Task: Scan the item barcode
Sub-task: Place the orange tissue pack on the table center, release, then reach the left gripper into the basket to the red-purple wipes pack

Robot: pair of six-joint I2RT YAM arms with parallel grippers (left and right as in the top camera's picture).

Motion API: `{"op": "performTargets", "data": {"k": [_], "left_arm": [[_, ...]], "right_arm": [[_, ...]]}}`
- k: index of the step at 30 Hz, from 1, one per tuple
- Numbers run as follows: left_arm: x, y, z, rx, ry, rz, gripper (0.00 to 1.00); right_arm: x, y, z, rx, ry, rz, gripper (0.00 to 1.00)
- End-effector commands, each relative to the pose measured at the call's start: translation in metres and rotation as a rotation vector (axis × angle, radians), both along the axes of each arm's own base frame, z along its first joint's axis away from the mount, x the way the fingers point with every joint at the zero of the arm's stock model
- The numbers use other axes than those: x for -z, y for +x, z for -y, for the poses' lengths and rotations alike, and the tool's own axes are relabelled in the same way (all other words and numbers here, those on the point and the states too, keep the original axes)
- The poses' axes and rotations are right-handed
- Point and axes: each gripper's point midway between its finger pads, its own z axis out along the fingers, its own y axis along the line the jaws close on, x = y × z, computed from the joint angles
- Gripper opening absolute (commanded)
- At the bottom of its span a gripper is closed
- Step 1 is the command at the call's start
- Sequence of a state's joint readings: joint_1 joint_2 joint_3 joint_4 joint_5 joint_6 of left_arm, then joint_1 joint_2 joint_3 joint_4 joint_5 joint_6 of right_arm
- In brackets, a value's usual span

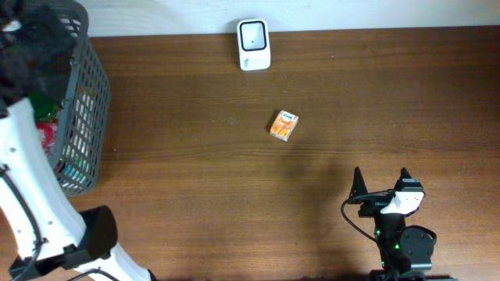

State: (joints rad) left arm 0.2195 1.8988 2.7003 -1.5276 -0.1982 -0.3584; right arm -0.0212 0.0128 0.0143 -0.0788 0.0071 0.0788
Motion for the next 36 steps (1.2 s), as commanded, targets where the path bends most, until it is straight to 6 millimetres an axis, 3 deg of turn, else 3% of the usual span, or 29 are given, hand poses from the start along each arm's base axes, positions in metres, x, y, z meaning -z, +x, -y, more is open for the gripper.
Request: {"op": "performTargets", "data": {"k": [1, 5, 9, 12, 15, 18, 23, 26, 28, 31, 33, 34, 36], "left_arm": [[0.034, -0.003, -0.065, -0.153, 0.002, -0.1, 0.97], [0.115, -0.005, -0.105, -0.232, -0.082, -0.344, 0.94], [0.193, 0.004, -0.121, -0.205, -0.113, -0.574, 0.97], [0.238, 0.015, -0.127, -0.211, -0.142, -0.653, 0.99], [0.27, 0.019, -0.134, -0.355, -0.196, -0.665, 0.99], [0.296, 0.027, -0.138, -0.374, -0.209, -0.677, 0.97], [0.313, 0.035, -0.143, -0.374, -0.207, -0.672, 0.96], [0.343, 0.034, -0.142, -0.372, -0.223, -0.734, 0.95], [0.354, 0.031, -0.141, -0.371, -0.231, -0.762, 0.85], [0.361, 0.027, -0.139, -0.416, -0.253, -0.776, 0.84], [0.36, 0.024, -0.144, -0.428, -0.221, -0.788, 0.73], [0.358, 0.02, -0.147, -0.437, -0.201, -0.801, 0.56], [0.356, 0.015, -0.149, -0.443, -0.179, -0.823, 0.31]], "right_arm": [[0.003, 0.0, 0.003, 0.014, -0.001, -0.005, 0.99], [0.003, 0.0, 0.003, 0.014, -0.001, -0.005, 0.99], [0.003, 0.0, 0.003, 0.014, -0.001, -0.005, 0.99], [0.003, 0.0, 0.003, 0.014, -0.001, -0.005, 0.99], [0.003, 0.0, 0.003, 0.014, -0.001, -0.005, 0.99], [0.003, 0.0, 0.003, 0.014, -0.001, -0.005, 0.99], [0.003, 0.0, 0.003, 0.014, -0.001, -0.005, 0.99], [0.003, 0.0, 0.003, 0.014, -0.001, -0.005, 0.99], [0.003, 0.0, 0.003, 0.014, -0.001, -0.005, 0.99], [0.003, 0.0, 0.003, 0.014, -0.001, -0.005, 0.99], [0.003, 0.0, 0.003, 0.014, -0.001, -0.005, 0.99], [0.003, 0.0, 0.003, 0.014, -0.001, -0.005, 0.99], [0.003, 0.0, 0.003, 0.014, -0.001, -0.005, 0.99]]}}
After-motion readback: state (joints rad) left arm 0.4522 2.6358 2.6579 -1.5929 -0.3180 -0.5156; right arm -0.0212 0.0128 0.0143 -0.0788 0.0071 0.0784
